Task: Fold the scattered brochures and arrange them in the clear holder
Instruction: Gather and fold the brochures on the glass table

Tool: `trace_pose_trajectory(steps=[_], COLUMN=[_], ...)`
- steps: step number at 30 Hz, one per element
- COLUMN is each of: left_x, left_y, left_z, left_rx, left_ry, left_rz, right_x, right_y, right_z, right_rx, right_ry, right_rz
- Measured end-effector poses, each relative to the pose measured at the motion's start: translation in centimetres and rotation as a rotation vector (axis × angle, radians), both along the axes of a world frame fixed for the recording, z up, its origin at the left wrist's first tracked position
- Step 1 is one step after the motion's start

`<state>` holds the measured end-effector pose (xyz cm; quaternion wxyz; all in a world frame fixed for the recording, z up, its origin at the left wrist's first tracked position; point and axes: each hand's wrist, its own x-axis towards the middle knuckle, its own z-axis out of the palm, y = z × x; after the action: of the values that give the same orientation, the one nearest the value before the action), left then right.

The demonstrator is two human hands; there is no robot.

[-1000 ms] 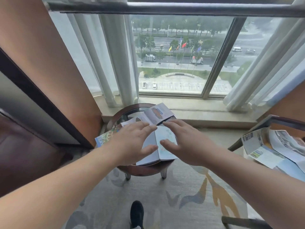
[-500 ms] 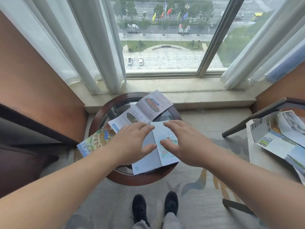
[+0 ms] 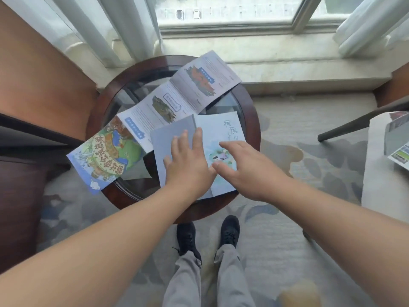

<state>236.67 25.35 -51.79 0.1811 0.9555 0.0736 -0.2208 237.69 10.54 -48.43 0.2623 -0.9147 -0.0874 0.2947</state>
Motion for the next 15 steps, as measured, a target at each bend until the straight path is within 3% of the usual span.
trace_pose_trajectory(steps=[4, 9, 15], left_x=[1.2, 2.0, 1.8], left_y=[-1.1, -1.9, -2.0], left_z=[-2.8, -4.7, -3.6], left_rx=[0.025, -0.08, -0.05], left_ry=[0.094, 0.289, 0.299], left_rz=[0.189, 0.6, 0.482], right_x=[-0.1, 0.4, 1.2], right_y=[-0.6, -1.2, -1.0], right_z=[-1.4, -1.9, -1.3], right_rx=[0.028, 0.031, 0.057], right_ry=[0.025, 0.054, 0.064], right_rz=[-0.023, -0.012, -0.005])
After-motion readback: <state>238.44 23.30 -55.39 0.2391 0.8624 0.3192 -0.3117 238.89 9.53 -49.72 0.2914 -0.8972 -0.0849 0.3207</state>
